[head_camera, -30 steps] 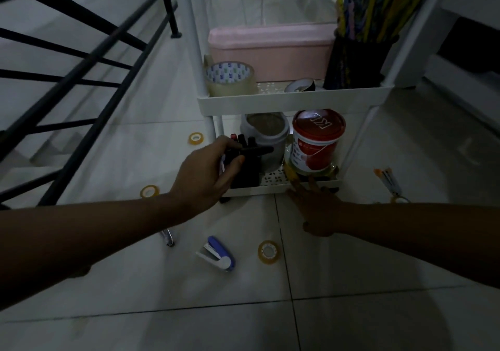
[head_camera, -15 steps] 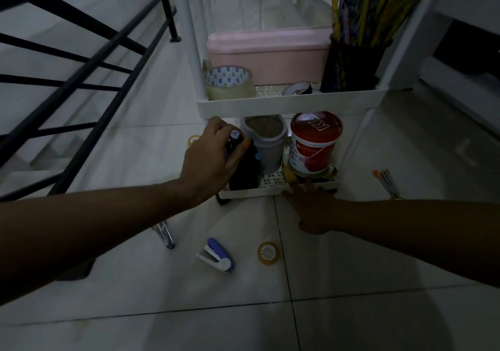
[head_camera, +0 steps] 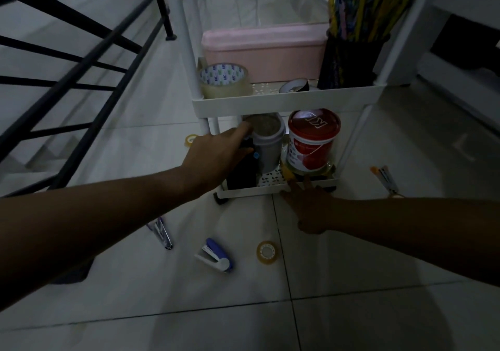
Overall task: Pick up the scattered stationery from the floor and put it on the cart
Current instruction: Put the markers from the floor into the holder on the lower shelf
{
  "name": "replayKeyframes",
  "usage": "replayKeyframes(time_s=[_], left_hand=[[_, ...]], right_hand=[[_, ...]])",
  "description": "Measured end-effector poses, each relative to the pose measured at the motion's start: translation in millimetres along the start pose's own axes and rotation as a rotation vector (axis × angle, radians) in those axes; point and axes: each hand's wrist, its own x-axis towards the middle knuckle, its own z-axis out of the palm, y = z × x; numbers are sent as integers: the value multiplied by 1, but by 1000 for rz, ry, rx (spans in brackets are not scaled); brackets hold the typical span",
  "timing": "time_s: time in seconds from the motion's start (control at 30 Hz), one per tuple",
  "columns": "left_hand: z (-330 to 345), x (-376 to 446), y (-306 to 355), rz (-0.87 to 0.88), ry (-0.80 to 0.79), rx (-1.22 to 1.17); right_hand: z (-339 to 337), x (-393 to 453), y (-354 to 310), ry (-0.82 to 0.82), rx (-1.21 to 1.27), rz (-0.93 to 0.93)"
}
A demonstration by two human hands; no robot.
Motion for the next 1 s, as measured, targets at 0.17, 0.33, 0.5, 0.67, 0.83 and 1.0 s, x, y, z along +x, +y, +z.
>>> replayKeyframes(time_s=[0.17, 0.33, 0.5, 0.67, 0.83, 1.0], left_hand=[[13, -3, -5, 18, -33, 77], [28, -8, -9, -109, -142, 38], [38, -17, -11, -135, -391, 99], [46, -26, -9, -177, -468, 64], [39, -29, -5, -172, -440, 11], [25, -38, -2, 81, -384, 49]], right_hand=[[1, -1, 0, 7, -15, -2], [0, -3, 0, 0, -11, -4], [0, -3, -2, -1, -9, 1], [2, -3, -3, 13, -37, -10], [5, -2, -3, 35, -44, -18], [9, 1, -4, 71, -26, 10]])
